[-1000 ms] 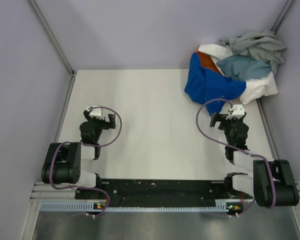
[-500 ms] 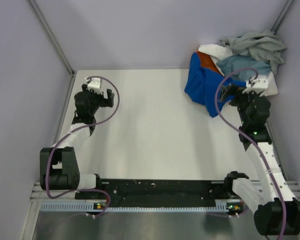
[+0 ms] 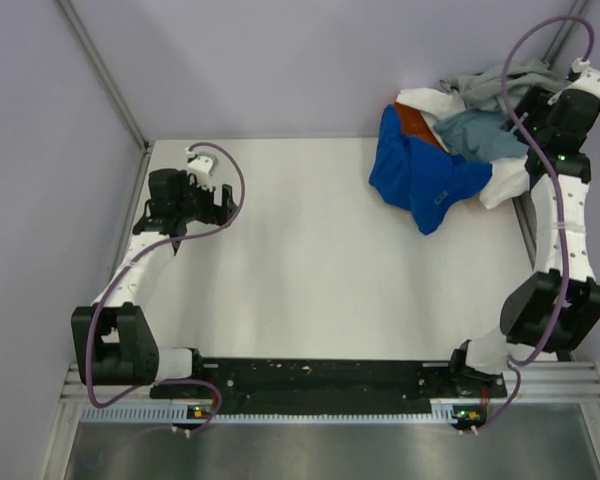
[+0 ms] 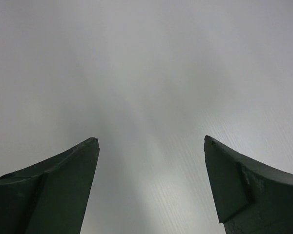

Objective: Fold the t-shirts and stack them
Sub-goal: Grab crumpled tshirt from bin with the right arm

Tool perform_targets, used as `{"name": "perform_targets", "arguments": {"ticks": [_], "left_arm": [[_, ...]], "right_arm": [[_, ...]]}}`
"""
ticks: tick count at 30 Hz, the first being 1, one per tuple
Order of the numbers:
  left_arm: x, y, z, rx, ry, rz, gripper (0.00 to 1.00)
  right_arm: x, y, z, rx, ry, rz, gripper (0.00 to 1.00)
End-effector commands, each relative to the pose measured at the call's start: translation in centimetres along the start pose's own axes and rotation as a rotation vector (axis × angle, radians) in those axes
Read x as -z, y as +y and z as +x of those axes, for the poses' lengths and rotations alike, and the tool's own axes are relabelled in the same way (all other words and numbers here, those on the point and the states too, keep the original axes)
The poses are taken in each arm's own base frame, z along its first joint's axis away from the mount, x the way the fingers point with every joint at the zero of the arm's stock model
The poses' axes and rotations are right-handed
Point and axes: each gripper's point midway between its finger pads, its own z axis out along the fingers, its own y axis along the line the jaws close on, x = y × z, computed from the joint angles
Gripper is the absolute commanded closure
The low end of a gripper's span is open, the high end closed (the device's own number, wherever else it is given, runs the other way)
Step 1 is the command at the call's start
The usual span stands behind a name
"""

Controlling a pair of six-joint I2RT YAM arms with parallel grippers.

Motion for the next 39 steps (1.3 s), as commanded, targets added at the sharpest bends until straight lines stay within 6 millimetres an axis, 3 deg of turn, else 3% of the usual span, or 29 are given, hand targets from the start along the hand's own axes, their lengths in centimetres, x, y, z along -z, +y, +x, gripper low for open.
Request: {"name": "perform_targets", "arguments": {"ticks": [1,3,6,10,16,20,25,30,35,37,39], "left_arm": [[2.2,-1.3,-3.0,-0.031,-0.033,0.046,0.09],[2.4,-1.4,-2.9,-0.024,-0.021,0.049,0.09],[2.3,-1.3,-2.6,-0.022,-0.004,0.045,0.09],[1.8,-0.9,-2.1,-0.019,0.023,0.036,0.09],[1.9,-1.3,-1.7,-0.013,0.038,0.055,0.10],[1.8,-1.5,-1.7,-0.010,0.037,0.070,0.11],[1.7,-1.6,-1.6,-0.003,0.044,0.075,0.11],[1.8,-1.9,-1.7,0.003,0.050,0.094,0.12],[2.0,-2.5,-2.0,0.008,0.050,0.127,0.13],[2.0,-2.7,-2.2,0.009,0.046,0.137,0.14],[2.1,-2.7,-2.3,0.007,0.042,0.142,0.14]], "right_arm": [[-3.3,-0.3,-3.7,-0.018,-0.028,-0.034,0.30],[-5.1,0.2,-2.0,-0.014,0.043,-0.072,0.33],[-5.7,1.4,0.2,-0.018,0.105,-0.128,0.30],[-8.0,-0.2,2.5,0.006,0.145,-0.051,0.27],[-11.2,-3.6,3.6,0.066,0.163,0.102,0.32],[-13.8,-4.1,5.6,0.109,0.198,0.155,0.34],[-16.4,-3.0,7.6,0.244,0.231,0.203,0.34],[-16.5,-5.9,7.6,0.278,0.231,0.405,0.41],[-16.7,-7.3,8.4,0.343,0.254,0.469,0.42],[-16.9,-7.4,9.1,0.409,0.281,0.475,0.48],[-17.2,-7.7,10.0,0.440,0.302,0.490,0.60]]}}
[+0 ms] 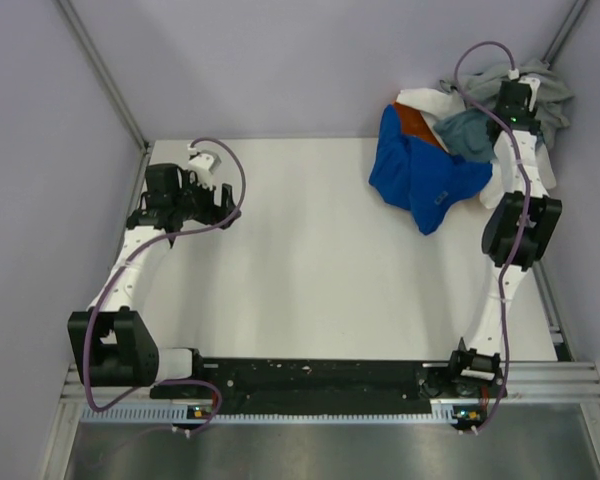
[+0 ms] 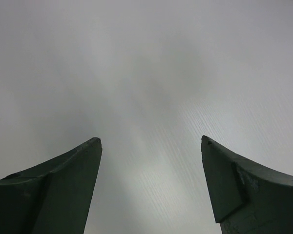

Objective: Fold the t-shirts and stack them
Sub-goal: Grab crumpled tshirt from bin with the right arm, then move the tshirt to the center of the board

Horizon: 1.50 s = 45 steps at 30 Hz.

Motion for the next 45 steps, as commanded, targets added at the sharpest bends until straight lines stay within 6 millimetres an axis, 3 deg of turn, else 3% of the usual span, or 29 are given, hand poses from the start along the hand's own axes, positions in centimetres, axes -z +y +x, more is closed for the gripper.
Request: {"name": "perform_targets", "arguments": {"ticks": [1,3,4,8,13,17,22,24,25,29,32,36,42,45], "left_arm": [[0.4,-0.7,-2.1,-0.032,-0.047,0.039,0.14],[0.6,-0.7,-2.1,-0.039,-0.050,0.037,0.14],[0.6,-0.7,-2.0,-0.041,-0.048,0.035,0.14],[0.6,-0.5,-1.6,-0.044,-0.042,0.022,0.14],[0.9,-0.6,-2.2,-0.055,-0.062,0.015,0.14],[1.4,-0.8,-2.5,-0.061,-0.077,0.013,0.14],[2.1,-1.1,-2.8,-0.076,-0.096,0.013,0.14],[2.4,-1.4,-3.0,-0.085,-0.105,0.020,0.14],[2.5,-1.5,-3.2,-0.087,-0.109,0.020,0.15],[2.7,-2.0,-3.3,-0.093,-0.123,0.044,0.14],[2.8,-2.5,-3.0,-0.103,-0.125,0.067,0.14],[3.0,-4.4,-3.7,-0.166,-0.150,0.138,0.14],[5.1,-7.3,-6.3,-0.233,-0.212,0.265,0.09],[6.1,-7.4,-7.5,-0.238,-0.223,0.250,0.08]], "right_arm": [[-0.7,-1.2,-0.5,0.069,-0.009,0.092,0.68],[-0.7,-1.1,-0.4,0.072,-0.007,0.087,0.92],[-0.4,-1.2,-0.8,0.064,-0.015,0.088,1.00],[2.6,-1.9,-4.6,0.005,-0.100,0.045,1.00],[12.2,-3.8,-14.2,-0.112,-0.358,-0.085,1.00],[20.3,-5.3,-19.5,-0.179,-0.553,-0.185,1.00],[31.3,-6.1,-23.5,-0.166,-0.791,-0.275,1.00],[36.8,-5.0,-24.5,-0.128,-0.913,-0.329,1.00],[39.0,-5.6,-25.3,-0.144,-0.975,-0.341,1.00],[44.1,-9.3,-28.0,-0.267,-1.111,-0.322,1.00],[47.6,-9.2,-29.0,-0.238,-1.201,-0.421,1.00],[55.3,-6.3,-28.2,-0.139,-1.341,-0.742,1.00],[69.2,-1.3,-22.0,0.029,-1.519,-1.324,1.00],[74.4,1.1,-18.3,0.098,-1.559,-1.544,1.00]]}}
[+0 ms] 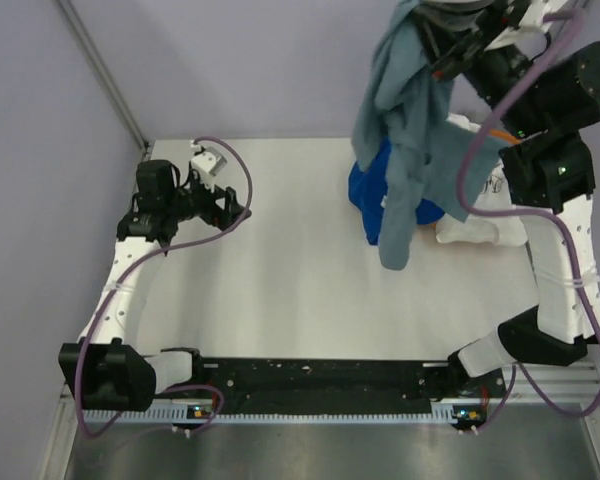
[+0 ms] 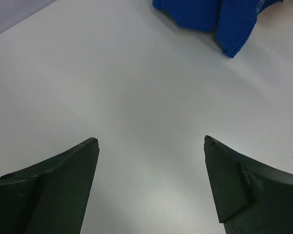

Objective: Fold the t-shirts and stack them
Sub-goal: Move the tshirt to the center of the board

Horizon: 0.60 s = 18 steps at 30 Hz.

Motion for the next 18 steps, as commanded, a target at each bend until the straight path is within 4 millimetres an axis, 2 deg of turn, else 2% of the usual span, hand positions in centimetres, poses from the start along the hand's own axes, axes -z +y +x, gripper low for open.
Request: {"name": "perform_targets", "arguments": {"ticks": [1,3,4,5,8,10,11,12,13,14,15,17,18], "left_arm": [[2.1,-1.4,-4.9,-0.097,-0.096,0.026,0.07],[2.6,-0.1,-5.5,-0.087,-0.095,-0.064,0.06],[3.0,1.1,-5.8,-0.072,-0.096,-0.142,0.06],[3.7,3.2,-5.9,-0.032,-0.091,-0.274,0.05],[6.7,8.5,-5.4,-0.018,-0.069,-0.607,0.04],[9.1,11.4,-4.3,-0.018,-0.047,-0.779,0.01],[9.9,12.3,-3.7,-0.034,-0.028,-0.839,0.01],[10.3,12.7,-2.9,-0.042,-0.005,-0.869,0.01],[10.5,13.0,-2.5,-0.060,0.014,-0.884,0.01],[10.4,13.2,-1.7,-0.067,0.038,-0.888,0.01],[10.1,13.2,-1.0,-0.070,0.056,-0.883,0.01],[9.5,13.1,0.5,-0.081,0.094,-0.855,0.01],[9.1,12.9,1.0,-0.086,0.106,-0.837,0.01]], "right_arm": [[1.9,12.0,-8.0,-0.032,-0.264,-0.437,1.00],[1.4,15.5,-6.9,-0.088,-0.259,-0.525,1.00],[0.9,17.1,-5.6,-0.113,-0.232,-0.552,1.00],[0.4,18.3,-4.0,-0.137,-0.199,-0.571,1.00],[-1.0,21.1,3.3,-0.228,-0.027,-0.579,1.00],[-1.1,22.2,9.4,-0.248,0.109,-0.543,1.00],[-0.7,22.9,13.2,-0.245,0.196,-0.533,0.89],[0.1,23.6,16.4,-0.233,0.278,-0.528,0.60],[1.1,24.1,19.8,-0.217,0.368,-0.526,0.38],[2.4,24.2,23.2,-0.206,0.473,-0.495,0.23],[3.6,24.1,25.9,-0.197,0.558,-0.457,0.14],[7.5,23.2,31.8,-0.181,0.747,-0.342,0.13],[9.3,22.6,33.6,-0.187,0.808,-0.293,0.14]]}}
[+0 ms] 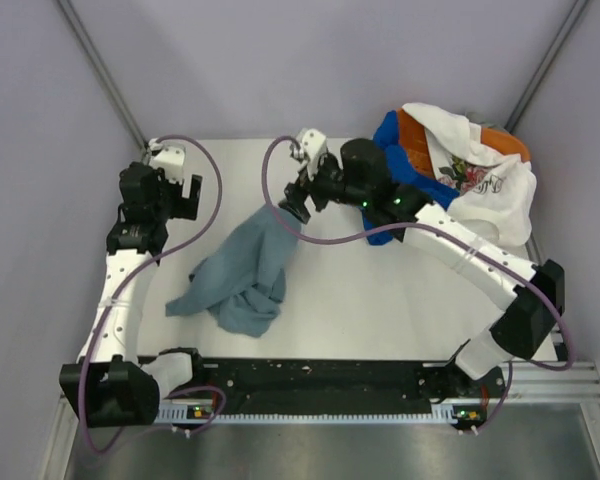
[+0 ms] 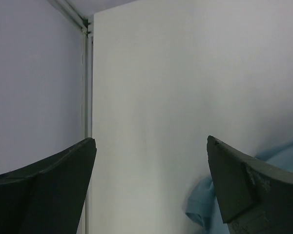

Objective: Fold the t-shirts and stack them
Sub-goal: Move the tshirt to the center of the board

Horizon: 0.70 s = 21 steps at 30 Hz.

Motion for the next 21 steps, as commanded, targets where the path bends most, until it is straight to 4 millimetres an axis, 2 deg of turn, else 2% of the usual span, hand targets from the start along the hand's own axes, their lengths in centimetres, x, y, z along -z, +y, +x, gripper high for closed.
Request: {"name": "perform_targets", "arguments": {"ticks": [1,3,5,7,8,11,13,15,18,21], "left_arm": [[-0.4,0.6,1.6,-0.068,0.021,-0.046,0.01],[-0.6,-0.4,2.6,-0.077,0.034,0.002,0.02],[-0.8,-1.7,3.3,-0.076,0.041,0.069,0.03],[-0.9,-3.2,4.2,-0.089,0.056,0.151,0.04],[-0.9,-4.0,4.6,-0.100,0.058,0.196,0.05],[-0.7,-6.2,5.6,-0.094,0.074,0.304,0.05],[-0.3,-7.6,6.1,-0.100,0.082,0.380,0.06],[0.2,-8.6,6.2,-0.111,0.079,0.434,0.05],[0.8,-9.6,6.1,-0.116,0.062,0.483,0.05],[1.0,-10.1,6.3,-0.129,0.063,0.511,0.05]], "right_arm": [[3.5,-3.2,11.2,-0.120,0.278,0.275,0.18],[5.8,-4.0,15.7,-0.252,0.348,0.330,0.33],[8.6,-5.0,20.3,-0.394,0.410,0.422,0.61],[12.1,-6.5,25.2,-0.516,0.486,0.564,0.95],[13.5,-6.9,26.7,-0.576,0.502,0.611,1.00],[18.8,-9.2,31.2,-0.712,0.564,0.830,1.00],[22.1,-11.5,33.3,-0.789,0.578,0.971,1.00],[25.4,-14.8,35.0,-0.827,0.597,1.104,1.00],[28.1,-21.1,33.8,-0.785,0.556,1.268,1.00],[29.4,-27.7,31.8,-0.726,0.512,1.349,1.00]]}}
